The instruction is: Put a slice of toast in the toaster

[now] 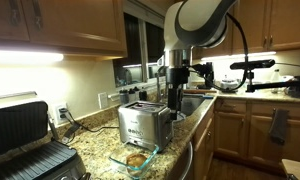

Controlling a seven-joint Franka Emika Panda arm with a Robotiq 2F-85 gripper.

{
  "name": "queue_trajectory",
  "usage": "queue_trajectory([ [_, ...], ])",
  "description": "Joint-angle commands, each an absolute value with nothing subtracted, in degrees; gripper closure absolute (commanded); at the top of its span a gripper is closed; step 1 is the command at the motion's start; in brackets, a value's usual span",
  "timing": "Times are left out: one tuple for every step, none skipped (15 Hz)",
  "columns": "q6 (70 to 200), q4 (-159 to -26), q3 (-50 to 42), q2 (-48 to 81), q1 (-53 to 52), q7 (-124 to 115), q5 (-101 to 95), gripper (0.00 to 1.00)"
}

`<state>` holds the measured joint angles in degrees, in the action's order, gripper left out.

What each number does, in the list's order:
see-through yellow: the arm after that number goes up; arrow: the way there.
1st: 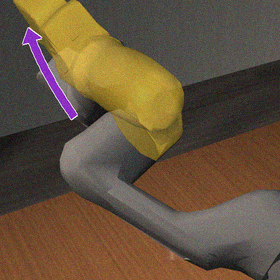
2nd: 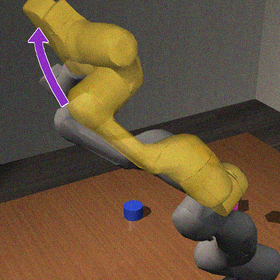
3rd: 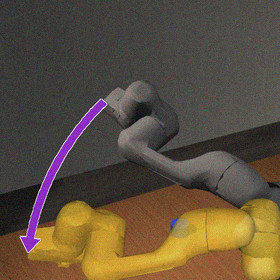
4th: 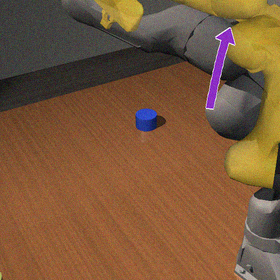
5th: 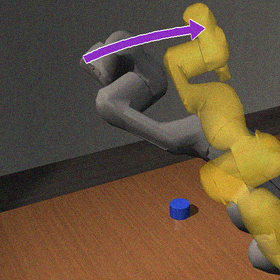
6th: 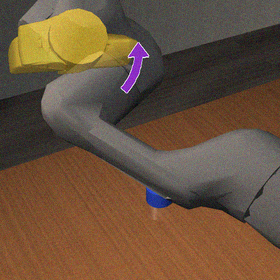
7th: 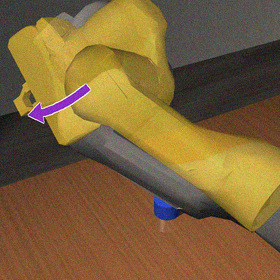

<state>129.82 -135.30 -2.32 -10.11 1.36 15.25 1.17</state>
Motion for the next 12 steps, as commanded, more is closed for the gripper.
queue_trajectory([
  [129.62,-133.82,-2.28,-8.77,0.75,16.45,0.46,0.00],
  [129.69,-133.67,-2.17,-8.55,0.77,16.63,0.28,0.00],
  [129.56,-133.48,-2.12,-8.34,0.73,17.03,0.24,0.00],
  [129.49,-133.29,-2.06,-8.08,0.68,17.26,0.20,0.00],
  [129.36,-133.14,-1.97,-7.76,0.58,17.74,0.18,0.00],
  [129.03,-132.98,-1.96,-7.52,0.41,18.61,0.40,0.00],
  [128.90,-132.89,-1.88,-7.29,0.22,19.29,0.44,0.00],
  [128.83,-132.78,-1.79,-7.06,0.07,19.82,0.39,0.00],
  [128.49,-132.60,-1.69,-6.78,-0.12,20.83,0.54,0.00],
  [128.44,-132.52,-1.57,-6.50,-0.27,21.67,0.46,0.00],
  [128.05,-132.31,-1.45,-6.16,-0.48,22.40,0.55,0.00],
  [127.79,-132.15,-1.32,-5.86,-0.66,23.07,0.60,0.00],
])
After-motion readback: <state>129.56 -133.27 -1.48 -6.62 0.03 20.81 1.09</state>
